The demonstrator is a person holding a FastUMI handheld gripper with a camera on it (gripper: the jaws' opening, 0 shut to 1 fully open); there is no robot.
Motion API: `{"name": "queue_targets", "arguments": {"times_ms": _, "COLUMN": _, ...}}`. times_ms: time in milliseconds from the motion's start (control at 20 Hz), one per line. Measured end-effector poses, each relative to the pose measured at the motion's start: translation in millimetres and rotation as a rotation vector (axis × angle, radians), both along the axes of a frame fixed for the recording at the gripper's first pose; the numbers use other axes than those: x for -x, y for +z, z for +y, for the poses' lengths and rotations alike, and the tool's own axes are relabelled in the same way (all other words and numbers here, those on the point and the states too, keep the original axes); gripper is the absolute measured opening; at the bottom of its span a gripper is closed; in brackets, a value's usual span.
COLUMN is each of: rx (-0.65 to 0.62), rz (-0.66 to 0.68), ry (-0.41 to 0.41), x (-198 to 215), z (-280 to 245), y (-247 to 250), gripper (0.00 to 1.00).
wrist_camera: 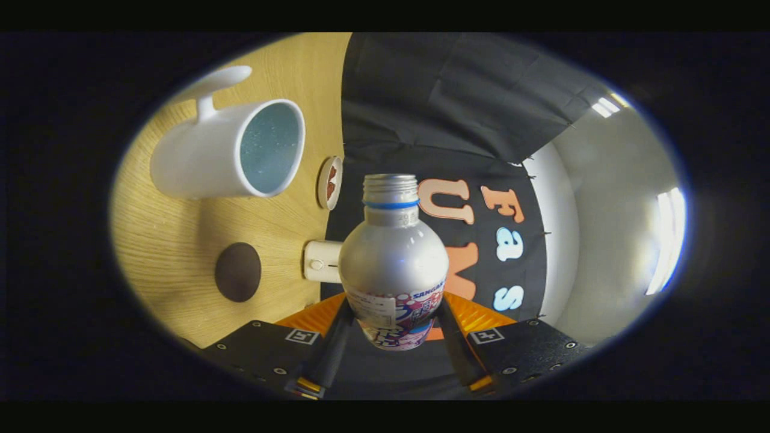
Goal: Take the bottle from table, then pour the juice into the cup, finally place the bottle on the coaster
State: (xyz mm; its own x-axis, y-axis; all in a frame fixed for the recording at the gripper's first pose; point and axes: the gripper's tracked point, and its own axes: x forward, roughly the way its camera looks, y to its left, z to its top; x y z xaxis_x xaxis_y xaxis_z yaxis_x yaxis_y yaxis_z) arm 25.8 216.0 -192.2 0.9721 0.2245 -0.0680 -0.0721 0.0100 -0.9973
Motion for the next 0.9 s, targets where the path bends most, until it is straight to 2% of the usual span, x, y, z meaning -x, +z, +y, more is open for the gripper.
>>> {"name": "queue_targets", "arguments": {"times_ms": 300, "rx": 0.072, "rz": -0.028, "ry": 0.039, "x": -4.1, "z": 6.2, "y": 4.9, "gripper": 0.75}}
{"name": "queue_targets", "arguments": {"times_ms": 900, "rx": 0.112, "rz": -0.042, "ry": 0.064, "x": -6.0, "z": 15.2, "y": 10.2, "gripper": 0.75}}
